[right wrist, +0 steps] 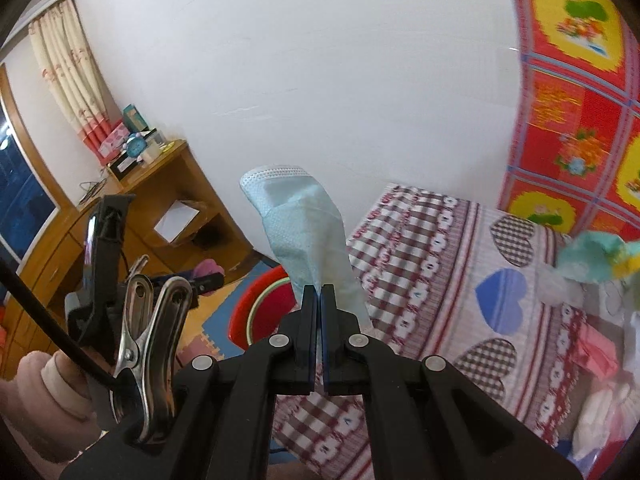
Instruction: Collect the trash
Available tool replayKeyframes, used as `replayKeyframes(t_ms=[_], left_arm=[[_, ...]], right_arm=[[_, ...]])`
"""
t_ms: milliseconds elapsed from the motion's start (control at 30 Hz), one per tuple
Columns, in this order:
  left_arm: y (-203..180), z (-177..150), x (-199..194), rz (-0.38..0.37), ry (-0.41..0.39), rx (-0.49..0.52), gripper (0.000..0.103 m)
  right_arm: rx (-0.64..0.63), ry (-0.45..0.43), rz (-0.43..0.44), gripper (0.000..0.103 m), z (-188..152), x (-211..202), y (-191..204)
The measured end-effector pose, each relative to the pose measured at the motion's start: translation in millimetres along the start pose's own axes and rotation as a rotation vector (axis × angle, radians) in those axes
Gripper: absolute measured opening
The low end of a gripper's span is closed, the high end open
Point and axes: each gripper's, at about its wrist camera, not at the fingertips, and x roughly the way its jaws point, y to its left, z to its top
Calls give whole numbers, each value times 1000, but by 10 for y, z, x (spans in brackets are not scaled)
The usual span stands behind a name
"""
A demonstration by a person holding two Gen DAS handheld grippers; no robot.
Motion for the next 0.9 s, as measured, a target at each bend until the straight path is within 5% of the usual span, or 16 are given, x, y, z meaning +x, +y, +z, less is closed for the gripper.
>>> replayKeyframes(t_ms=[333, 900], left_arm=[[306, 107, 278, 20, 7, 7, 45], [877, -139, 1547, 44, 144, -26, 45]], right_arm=[[-14, 55, 96, 3, 204, 616, 306], [-19, 255, 153, 3, 224, 1827, 607]])
